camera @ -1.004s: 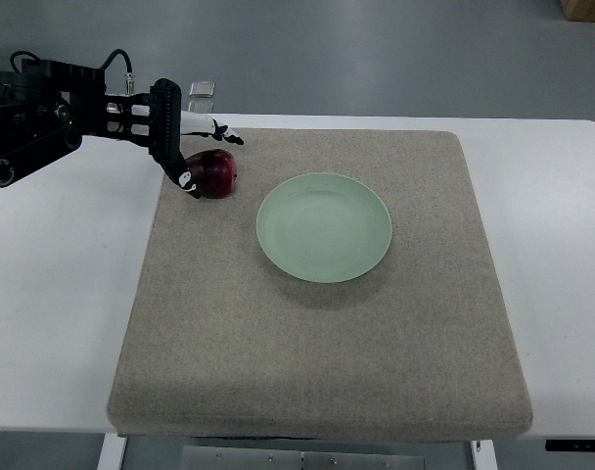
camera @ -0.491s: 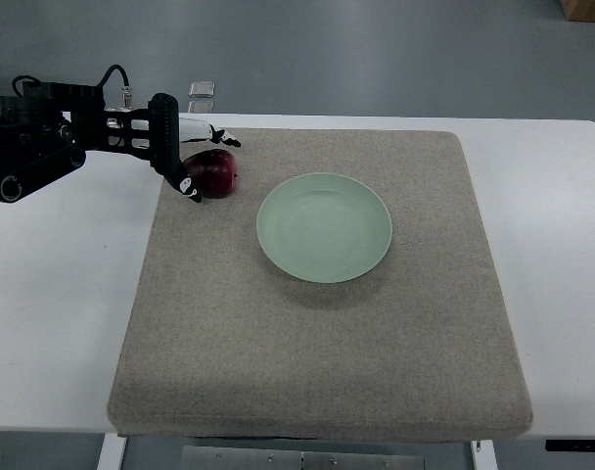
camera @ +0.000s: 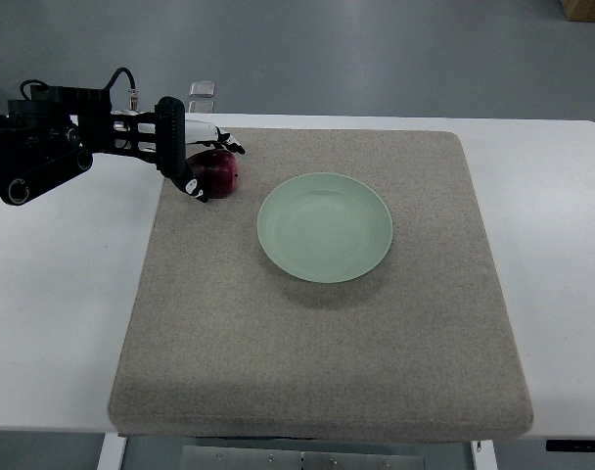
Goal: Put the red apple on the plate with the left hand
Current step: 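Close the left hand fingers around the red apple, then lift the apple with the left hand and carry it over the plate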
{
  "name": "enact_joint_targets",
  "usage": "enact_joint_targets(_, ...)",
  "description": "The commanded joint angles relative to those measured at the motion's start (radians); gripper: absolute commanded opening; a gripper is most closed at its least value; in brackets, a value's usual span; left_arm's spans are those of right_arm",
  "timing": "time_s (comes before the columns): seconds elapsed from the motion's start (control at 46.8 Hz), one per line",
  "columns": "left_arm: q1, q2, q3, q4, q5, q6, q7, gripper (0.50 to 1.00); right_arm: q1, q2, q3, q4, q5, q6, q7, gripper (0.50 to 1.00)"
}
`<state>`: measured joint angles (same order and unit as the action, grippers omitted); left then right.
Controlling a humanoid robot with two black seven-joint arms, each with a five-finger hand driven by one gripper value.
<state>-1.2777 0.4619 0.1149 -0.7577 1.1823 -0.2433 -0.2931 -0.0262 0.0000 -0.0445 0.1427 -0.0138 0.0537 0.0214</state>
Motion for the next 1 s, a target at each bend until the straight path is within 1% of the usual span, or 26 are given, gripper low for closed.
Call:
enact_joint_targets(0.0,-0.002,0.000,0.000,0.000,0.003,-0.001,0.000,0.846,0.000,0.000,0.000,0.000,0.000,0.000,0.000,0.962)
enact_joint_targets(0.043,0.000,0.000,0.002,0.000,0.005,-0.001,0.000,0.825,0.000,0.000,0.000,0.000,0.000,0.000,0.000,0.964)
enact_joint_targets(0.107,0.000,0.000,0.000,0.001,0.005,-0.001,0.000,0.808,0.000,0.000,0.000,0.000,0.000,0.000,0.000,0.964)
enact_joint_targets(0.128,0.000,0.000,0.000,0.001,0.005,-0.001,0.000,0.780,0.000,0.000,0.000,0.000,0.000,0.000,0.000,0.964)
enact_joint_targets(0.171,0.000,0.000,0.002,0.003,0.005,-0.001,0.000,0.697,0.000,0.000,0.000,0.000,0.000,0.000,0.000,0.964)
enact_joint_targets(0.192,0.000,0.000,0.002,0.003,0.007,-0.001,0.000,0.667,0.000,0.000,0.000,0.000,0.000,0.000,0.000,0.964)
enact_joint_targets(0.214,0.000,0.000,0.002,0.003,0.007,-0.001,0.000,0.647,0.000,0.000,0.000,0.000,0.000,0.000,0.000,0.964)
enact_joint_targets(0.256,0.000,0.000,0.002,0.003,0.007,-0.001,0.000,0.581,0.000,0.000,0.000,0.000,0.000,0.000,0.000,0.964)
enact_joint_targets(0.321,0.000,-0.005,0.002,0.003,0.008,-0.001,0.000,0.501,0.000,0.000,0.000,0.000,0.000,0.000,0.000,0.964)
enact_joint_targets(0.726,-0.020,-0.009,-0.021,-0.002,-0.010,0.002,0.000,0.500,0.000,0.000,0.000,0.000,0.000,0.000,0.000,0.964)
enact_joint_targets(0.833,-0.046,-0.017,-0.049,-0.017,-0.010,0.002,-0.001,0.500,0.000,0.000,0.000,0.000,0.000,0.000,0.000,0.964)
enact_joint_targets(0.983,-0.064,-0.032,-0.069,-0.072,-0.006,0.004,-0.004,0.500,0.000,0.000,0.000,0.000,0.000,0.000,0.000,0.964)
